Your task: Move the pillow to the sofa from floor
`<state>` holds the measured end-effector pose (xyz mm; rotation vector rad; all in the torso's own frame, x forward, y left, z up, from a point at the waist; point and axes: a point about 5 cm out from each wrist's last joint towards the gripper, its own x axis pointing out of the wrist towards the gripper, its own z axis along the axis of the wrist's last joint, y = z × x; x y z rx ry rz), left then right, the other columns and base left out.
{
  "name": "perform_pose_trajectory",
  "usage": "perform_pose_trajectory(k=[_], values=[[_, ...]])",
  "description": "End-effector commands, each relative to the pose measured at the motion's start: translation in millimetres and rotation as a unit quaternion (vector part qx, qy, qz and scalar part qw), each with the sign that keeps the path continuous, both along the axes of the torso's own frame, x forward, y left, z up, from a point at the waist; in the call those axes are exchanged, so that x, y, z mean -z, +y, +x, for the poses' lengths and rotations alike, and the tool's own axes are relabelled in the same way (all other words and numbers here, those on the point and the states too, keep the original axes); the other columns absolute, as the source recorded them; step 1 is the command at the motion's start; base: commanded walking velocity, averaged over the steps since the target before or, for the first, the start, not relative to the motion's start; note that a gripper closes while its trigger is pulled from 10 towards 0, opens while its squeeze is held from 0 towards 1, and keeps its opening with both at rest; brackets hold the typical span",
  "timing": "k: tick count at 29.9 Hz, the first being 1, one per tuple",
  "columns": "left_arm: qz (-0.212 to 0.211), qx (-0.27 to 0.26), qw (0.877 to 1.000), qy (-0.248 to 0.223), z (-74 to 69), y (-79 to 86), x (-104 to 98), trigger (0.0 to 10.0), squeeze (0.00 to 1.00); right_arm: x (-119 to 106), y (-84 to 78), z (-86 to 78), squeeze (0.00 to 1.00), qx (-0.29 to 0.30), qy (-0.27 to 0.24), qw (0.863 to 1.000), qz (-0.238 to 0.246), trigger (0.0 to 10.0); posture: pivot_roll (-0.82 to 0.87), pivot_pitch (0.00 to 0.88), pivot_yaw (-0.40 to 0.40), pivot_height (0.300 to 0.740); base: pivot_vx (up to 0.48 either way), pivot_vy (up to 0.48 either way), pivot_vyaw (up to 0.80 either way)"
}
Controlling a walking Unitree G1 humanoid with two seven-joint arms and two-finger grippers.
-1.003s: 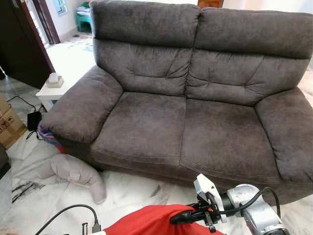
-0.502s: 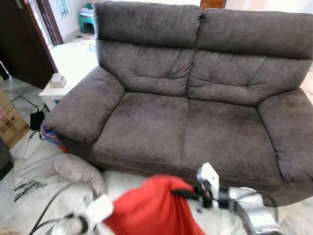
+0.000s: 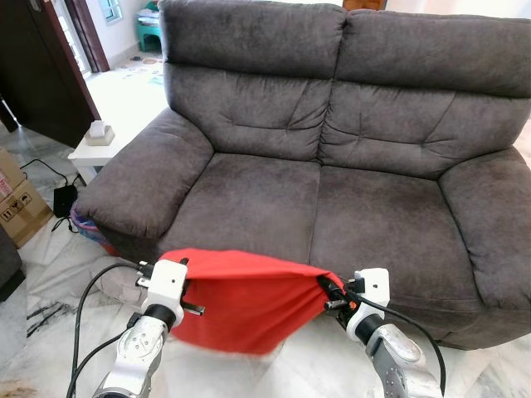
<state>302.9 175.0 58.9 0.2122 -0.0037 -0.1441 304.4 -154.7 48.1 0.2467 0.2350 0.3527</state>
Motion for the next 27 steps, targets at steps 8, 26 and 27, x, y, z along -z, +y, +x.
perform_pose_trajectory(k=[8, 26, 27], values=[[-0.021, -0.021, 0.999, -0.035, -0.2, 3.7, -13, 10.0, 0.00, -17, -22.1, 10.1, 0.00, 0.084, -0.047, 0.995, -0.006, 10.0, 0.10, 0.075, -0.017, 0.740, 0.297, -0.258, -0.56], [-0.021, -0.030, 0.999, -0.038, -3.1, 5.0, -18, 10.0, 0.00, -21, -20.9, 13.5, 0.00, 0.101, -0.060, 0.993, 0.003, 10.0, 0.11, 0.052, -0.027, 0.740, 0.284, -0.361, 0.00], [-0.021, -0.030, 0.999, -0.038, -3.1, 5.0, -18, 10.0, 0.00, -21, -20.9, 13.5, 0.00, 0.101, -0.060, 0.993, 0.003, 10.0, 0.11, 0.052, -0.027, 0.740, 0.292, 0.000, 0.00]])
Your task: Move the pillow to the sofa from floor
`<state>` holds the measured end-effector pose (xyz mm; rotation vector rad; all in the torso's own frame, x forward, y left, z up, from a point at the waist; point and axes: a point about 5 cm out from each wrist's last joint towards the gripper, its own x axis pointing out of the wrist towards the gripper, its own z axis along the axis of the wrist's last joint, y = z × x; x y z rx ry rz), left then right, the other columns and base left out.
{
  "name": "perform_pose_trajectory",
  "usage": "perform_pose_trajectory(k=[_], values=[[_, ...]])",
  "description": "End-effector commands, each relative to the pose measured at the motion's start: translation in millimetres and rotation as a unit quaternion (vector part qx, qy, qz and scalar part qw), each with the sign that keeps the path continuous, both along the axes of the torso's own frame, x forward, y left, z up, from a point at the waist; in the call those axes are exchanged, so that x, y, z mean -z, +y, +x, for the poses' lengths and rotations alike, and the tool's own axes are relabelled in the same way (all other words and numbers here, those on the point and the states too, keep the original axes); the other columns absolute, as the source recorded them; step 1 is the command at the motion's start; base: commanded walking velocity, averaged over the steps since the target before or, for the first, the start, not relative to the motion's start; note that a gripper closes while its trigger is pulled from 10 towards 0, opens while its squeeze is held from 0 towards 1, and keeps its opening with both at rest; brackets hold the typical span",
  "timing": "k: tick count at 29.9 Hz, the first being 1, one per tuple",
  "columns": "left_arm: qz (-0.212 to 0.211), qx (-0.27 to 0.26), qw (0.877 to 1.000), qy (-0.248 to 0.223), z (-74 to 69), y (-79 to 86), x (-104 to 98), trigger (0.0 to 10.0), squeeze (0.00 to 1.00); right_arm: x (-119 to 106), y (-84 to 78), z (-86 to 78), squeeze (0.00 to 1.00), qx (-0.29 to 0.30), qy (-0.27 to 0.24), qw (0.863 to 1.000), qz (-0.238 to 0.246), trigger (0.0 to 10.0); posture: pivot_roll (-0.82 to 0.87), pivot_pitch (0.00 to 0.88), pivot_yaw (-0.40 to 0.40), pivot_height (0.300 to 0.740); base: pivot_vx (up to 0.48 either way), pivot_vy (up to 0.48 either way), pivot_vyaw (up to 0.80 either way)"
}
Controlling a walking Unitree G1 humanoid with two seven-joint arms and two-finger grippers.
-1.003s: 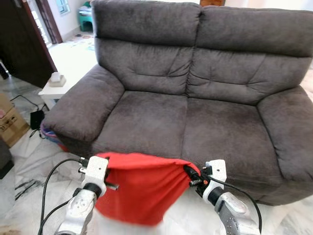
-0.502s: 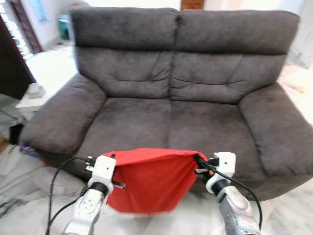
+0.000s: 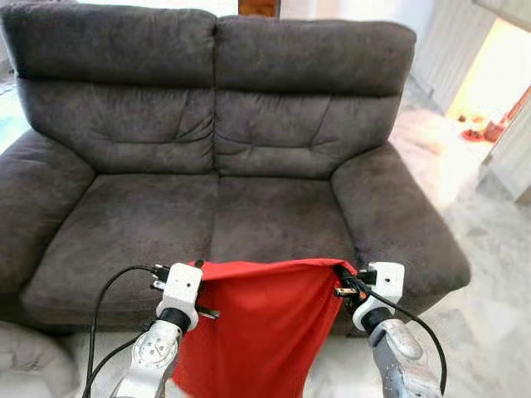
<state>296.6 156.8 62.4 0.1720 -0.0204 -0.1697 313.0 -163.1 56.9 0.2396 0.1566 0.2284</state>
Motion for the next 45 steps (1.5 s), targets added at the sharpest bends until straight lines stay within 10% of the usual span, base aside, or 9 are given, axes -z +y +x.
perform_pose_trajectory(k=[1, 34, 45], values=[[-0.004, -0.046, 0.998, -0.030, 3.4, 23.2, -14, 10.0, 0.00, -13, -12.0, 5.8, 0.00, 0.033, -0.031, 0.999, 0.009, 10.0, 0.11, 0.052, -0.026, 0.740, 0.000, 0.000, 0.00], [-0.019, -0.058, 0.997, -0.044, 1.9, 26.2, -25, 10.0, 0.00, -19, 1.0, 10.5, 0.00, 0.023, -0.052, 0.998, 0.008, 10.0, 0.11, 0.083, -0.020, 0.740, 0.000, -0.149, 0.00], [0.061, -0.081, 0.992, -0.077, 5.3, 28.8, -42, 10.0, 0.00, -25, 8.5, 8.2, 0.00, 0.009, -0.070, 0.997, 0.027, 10.0, 0.11, 0.104, -0.018, 0.740, 0.000, 0.000, 0.00]])
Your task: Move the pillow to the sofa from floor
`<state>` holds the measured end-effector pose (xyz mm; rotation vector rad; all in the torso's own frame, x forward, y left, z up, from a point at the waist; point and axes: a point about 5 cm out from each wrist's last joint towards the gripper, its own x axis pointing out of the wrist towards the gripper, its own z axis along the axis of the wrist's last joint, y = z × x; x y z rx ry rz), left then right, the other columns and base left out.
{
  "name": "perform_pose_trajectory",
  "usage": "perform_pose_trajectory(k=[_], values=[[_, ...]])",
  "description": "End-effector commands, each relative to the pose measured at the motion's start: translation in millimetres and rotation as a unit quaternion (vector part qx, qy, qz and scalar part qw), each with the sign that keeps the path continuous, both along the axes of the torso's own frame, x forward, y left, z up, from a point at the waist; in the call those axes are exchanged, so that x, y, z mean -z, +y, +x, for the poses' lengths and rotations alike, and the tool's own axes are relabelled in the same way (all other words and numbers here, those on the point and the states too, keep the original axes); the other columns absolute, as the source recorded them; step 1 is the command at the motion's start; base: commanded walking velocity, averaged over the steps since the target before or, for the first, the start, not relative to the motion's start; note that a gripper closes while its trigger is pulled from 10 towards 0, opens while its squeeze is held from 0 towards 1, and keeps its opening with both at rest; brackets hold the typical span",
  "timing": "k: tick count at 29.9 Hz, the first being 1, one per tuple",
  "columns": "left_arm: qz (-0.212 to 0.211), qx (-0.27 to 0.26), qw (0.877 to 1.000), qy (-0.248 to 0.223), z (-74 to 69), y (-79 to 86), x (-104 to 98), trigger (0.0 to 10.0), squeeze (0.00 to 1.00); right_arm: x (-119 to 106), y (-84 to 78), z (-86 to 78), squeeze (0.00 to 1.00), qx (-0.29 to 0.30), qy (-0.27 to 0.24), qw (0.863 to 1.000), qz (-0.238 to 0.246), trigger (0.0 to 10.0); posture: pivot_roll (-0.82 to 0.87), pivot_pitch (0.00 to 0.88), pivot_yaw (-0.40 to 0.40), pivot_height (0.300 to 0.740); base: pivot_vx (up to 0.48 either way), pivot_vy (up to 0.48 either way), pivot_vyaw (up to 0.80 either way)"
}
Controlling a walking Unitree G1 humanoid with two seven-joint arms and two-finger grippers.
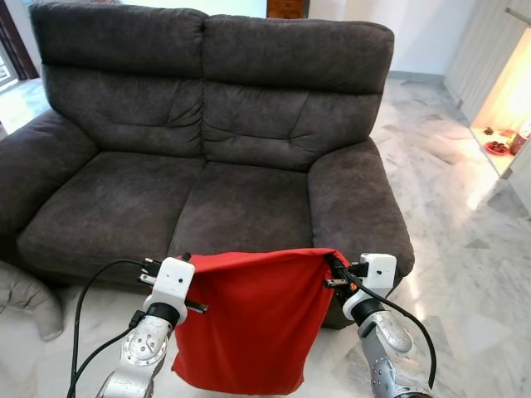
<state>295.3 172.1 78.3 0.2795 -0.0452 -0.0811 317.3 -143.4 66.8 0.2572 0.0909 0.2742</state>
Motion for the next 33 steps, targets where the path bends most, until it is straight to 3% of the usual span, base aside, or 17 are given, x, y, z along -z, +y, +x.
perform_pose_trajectory(k=[1, 7, 18, 22, 25, 28, 29, 33], values=[[0.008, -0.039, 0.997, -0.060, 7.7, 13.9, -28, 10.0, 0.00, -18, -10.7, 4.7, 0.00, 0.024, -0.044, 0.999, 0.021, 10.0, 0.11, 0.108, -0.016, 0.740, 0.000, 0.000, 0.00], [0.009, -0.034, 0.996, -0.078, 13.7, 10.9, -42, 10.0, 0.00, -44, -11.2, 17.4, 0.00, 0.029, -0.088, 0.995, 0.032, 10.0, 0.11, 0.113, -0.016, 0.740, 0.180, 0.000, 0.00], [0.004, -0.058, 0.993, -0.100, 18.6, 19.5, -60, 10.0, 0.00, -57, -7.6, 23.6, 0.00, 0.019, -0.107, 0.993, 0.043, 10.0, 0.12, 0.101, -0.015, 0.740, 0.348, 0.000, 0.00], [0.011, -0.052, 0.991, -0.126, 22.8, 18.7, -79, 10.0, 0.00, -64, -9.9, 23.5, 0.00, 0.023, -0.125, 0.991, 0.041, 10.0, 0.10, 0.085, -0.002, 0.740, 0.377, 0.000, 0.00], [0.064, -0.035, 0.984, -0.161, 29.8, 17.6, -105, 10.0, 0.00, -85, -13.1, 33.9, 0.00, 0.029, -0.150, 0.987, 0.058, 10.0, 0.10, 0.077, 0.001, 0.740, 0.385, 0.000, 0.00], [0.066, -0.035, 0.981, -0.177, 34.8, 19.2, -120, 10.0, 0.00, -99, -12.5, 39.4, 0.00, 0.024, -0.172, 0.984, 0.050, 10.0, 0.10, 0.068, 0.002, 0.740, 0.405, 0.000, 0.00], [0.070, -0.033, 0.977, -0.198, 38.8, 22.1, -138, 10.0, 0.00, -120, -11.8, 44.9, 0.00, 0.022, -0.205, 0.978, 0.042, 10.0, 0.10, 0.060, 0.002, 0.740, 0.428, 0.000, 0.00], [0.057, -0.043, 0.974, -0.217, 41.1, 29.4, -157, 10.0, 0.00, -143, -12.1, 49.4, 0.00, 0.028, -0.237, 0.970, 0.051, 10.0, 0.10, 0.057, 0.003, 0.740, 0.430, 0.000, 0.00]])
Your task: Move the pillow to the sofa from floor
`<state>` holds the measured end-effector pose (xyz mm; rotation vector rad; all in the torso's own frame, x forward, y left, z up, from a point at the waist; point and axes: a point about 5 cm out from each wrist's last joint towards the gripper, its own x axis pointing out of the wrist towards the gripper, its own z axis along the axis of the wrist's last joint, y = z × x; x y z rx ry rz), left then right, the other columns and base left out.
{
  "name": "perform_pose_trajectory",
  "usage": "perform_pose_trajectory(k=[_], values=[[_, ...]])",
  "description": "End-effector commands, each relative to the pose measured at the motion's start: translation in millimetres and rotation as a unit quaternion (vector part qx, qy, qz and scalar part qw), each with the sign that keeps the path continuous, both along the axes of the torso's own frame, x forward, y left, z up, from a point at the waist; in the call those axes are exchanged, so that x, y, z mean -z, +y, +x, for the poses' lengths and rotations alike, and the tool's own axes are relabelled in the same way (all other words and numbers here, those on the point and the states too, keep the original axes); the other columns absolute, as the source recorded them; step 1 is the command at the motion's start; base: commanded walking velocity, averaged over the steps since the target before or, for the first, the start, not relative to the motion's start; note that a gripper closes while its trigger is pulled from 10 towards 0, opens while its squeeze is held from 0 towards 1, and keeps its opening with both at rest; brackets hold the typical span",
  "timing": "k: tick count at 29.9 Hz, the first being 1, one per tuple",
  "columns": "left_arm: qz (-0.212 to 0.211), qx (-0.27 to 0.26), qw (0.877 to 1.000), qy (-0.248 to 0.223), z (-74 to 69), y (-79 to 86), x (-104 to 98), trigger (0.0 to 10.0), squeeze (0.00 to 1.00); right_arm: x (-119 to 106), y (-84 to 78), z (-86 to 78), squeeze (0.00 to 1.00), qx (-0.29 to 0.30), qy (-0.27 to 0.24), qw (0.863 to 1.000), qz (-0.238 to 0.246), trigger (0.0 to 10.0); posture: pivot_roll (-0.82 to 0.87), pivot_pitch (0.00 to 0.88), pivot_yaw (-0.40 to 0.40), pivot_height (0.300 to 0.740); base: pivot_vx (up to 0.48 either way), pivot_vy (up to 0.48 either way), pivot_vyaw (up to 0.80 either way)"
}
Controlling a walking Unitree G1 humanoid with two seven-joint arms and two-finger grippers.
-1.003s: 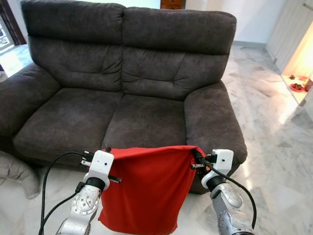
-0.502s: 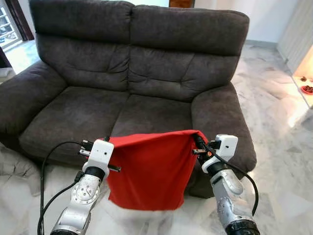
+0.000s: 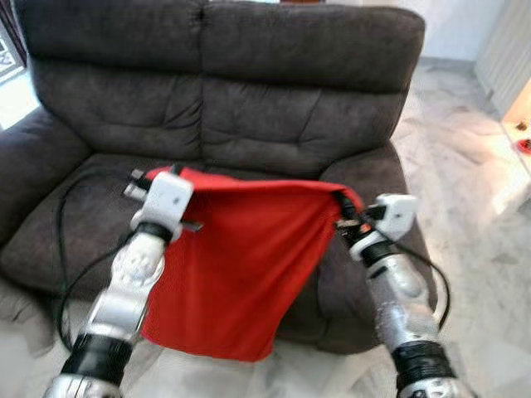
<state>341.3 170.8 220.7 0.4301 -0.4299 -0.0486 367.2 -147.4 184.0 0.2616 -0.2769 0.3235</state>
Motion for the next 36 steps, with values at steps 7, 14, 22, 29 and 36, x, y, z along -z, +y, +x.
perform_pose_trajectory(k=[7, 14, 22, 29, 36], values=[[-0.009, -0.058, 0.995, -0.078, -6.6, 43.4, -59, 10.0, 0.00, -60, -4.0, 1.9, 0.00, 0.018, -0.111, 0.993, 0.029, 10.0, 0.11, 0.053, 0.003, 0.740, 0.430, 0.000, 0.00], [0.015, -0.057, 0.994, -0.096, -11.4, 44.6, -82, 10.0, 0.00, -77, -0.6, 6.2, 0.00, 0.009, -0.135, 0.991, 0.010, 10.0, 0.11, 0.058, 0.001, 0.740, 0.443, 0.000, 0.00], [0.014, -0.057, 0.995, -0.086, -17.6, 45.9, -79, 10.0, 0.00, -69, 6.5, 6.4, 0.00, -0.012, -0.125, 0.992, -0.004, 10.0, 0.12, 0.064, -0.004, 0.740, 0.465, 0.000, 0.00], [-0.005, -0.007, 0.999, -0.038, -18.7, 33.8, -59, 10.0, 0.00, -51, 19.8, 13.2, 0.00, -0.043, -0.083, 0.994, -0.049, 10.0, 0.13, 0.067, -0.012, 0.740, 0.121, 0.000, 0.00], [-0.026, 0.018, 0.999, 0.042, -17.9, 26.3, -17, 10.0, 0.00, -10, 33.5, 8.7, 0.00, -0.091, -0.024, 0.991, -0.100, 10.0, 0.13, 0.076, -0.014, 0.740, 0.000, 0.000, 0.00]])
